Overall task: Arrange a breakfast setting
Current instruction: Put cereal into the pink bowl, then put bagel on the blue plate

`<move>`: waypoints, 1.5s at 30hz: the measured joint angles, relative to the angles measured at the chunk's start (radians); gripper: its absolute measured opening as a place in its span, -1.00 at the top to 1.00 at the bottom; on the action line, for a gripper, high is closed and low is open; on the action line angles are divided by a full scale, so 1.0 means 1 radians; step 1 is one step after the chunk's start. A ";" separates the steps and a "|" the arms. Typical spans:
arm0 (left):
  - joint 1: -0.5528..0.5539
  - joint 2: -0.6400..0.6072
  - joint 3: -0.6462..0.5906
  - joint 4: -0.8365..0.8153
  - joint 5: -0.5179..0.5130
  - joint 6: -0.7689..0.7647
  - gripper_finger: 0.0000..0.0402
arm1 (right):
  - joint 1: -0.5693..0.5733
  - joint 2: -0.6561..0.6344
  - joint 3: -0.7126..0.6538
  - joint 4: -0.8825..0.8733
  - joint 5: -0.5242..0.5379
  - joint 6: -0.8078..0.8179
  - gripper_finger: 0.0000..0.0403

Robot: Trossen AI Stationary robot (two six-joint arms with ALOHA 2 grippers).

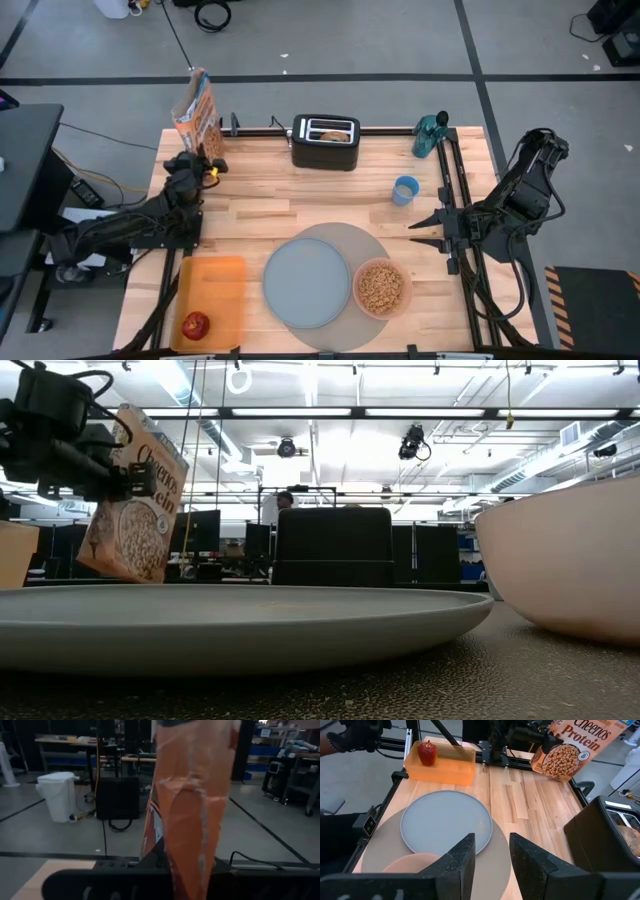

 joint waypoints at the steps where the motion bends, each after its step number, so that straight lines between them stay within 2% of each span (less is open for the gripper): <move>1: 0.010 -0.001 0.000 0.000 0.012 0.000 0.94 | 0.000 0.000 0.000 0.000 0.000 0.000 0.37; 9: 0.043 0.000 0.000 -0.023 0.051 0.001 0.94 | 0.000 0.000 0.000 0.000 -0.001 0.011 0.37; 15: 0.043 0.000 0.000 -0.033 0.051 0.007 0.80 | 0.000 0.001 0.000 0.004 -0.001 0.009 0.37; 21: 0.043 0.000 -0.001 -0.035 0.050 0.008 0.55 | 0.000 0.001 0.000 0.009 -0.001 0.008 0.37; 30: 0.043 0.000 0.000 -0.053 0.053 0.010 0.03 | 0.000 0.001 0.000 0.009 -0.002 0.008 0.37; 35: 0.042 -0.001 0.055 -0.090 0.081 0.052 -0.24 | 0.000 0.001 0.000 0.015 -0.002 0.008 0.37; 40: 0.042 0.000 0.123 -0.113 0.080 0.087 -0.39 | 0.000 0.002 0.000 0.018 -0.002 0.008 0.37; 45: 0.041 0.000 0.194 -0.153 0.080 0.123 -0.41 | 0.000 0.011 0.000 0.018 -0.008 0.008 0.37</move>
